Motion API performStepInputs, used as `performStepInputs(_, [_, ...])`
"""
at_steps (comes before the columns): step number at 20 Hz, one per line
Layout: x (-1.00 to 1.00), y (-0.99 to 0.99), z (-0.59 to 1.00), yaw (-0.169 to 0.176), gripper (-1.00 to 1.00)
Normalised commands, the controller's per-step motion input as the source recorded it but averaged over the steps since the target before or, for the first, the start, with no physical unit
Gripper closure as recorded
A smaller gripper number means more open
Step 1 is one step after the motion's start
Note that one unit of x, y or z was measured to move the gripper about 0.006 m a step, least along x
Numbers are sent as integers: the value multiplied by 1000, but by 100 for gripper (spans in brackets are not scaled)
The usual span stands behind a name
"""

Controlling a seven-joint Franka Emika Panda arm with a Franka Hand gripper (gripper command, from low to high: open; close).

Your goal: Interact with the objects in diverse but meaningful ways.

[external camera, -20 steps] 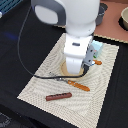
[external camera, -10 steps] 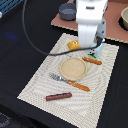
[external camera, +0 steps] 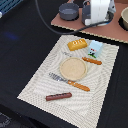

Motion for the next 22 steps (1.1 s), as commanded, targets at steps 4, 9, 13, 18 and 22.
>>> performStepInputs(4, [-445,766,0,41,100])
performStepInputs(9, [-464,755,-22,42,100])
performStepInputs(13, [-505,734,-68,43,100])
performStepInputs(18, [-462,699,-95,46,100])
performStepInputs(22, [-33,251,-78,30,100])
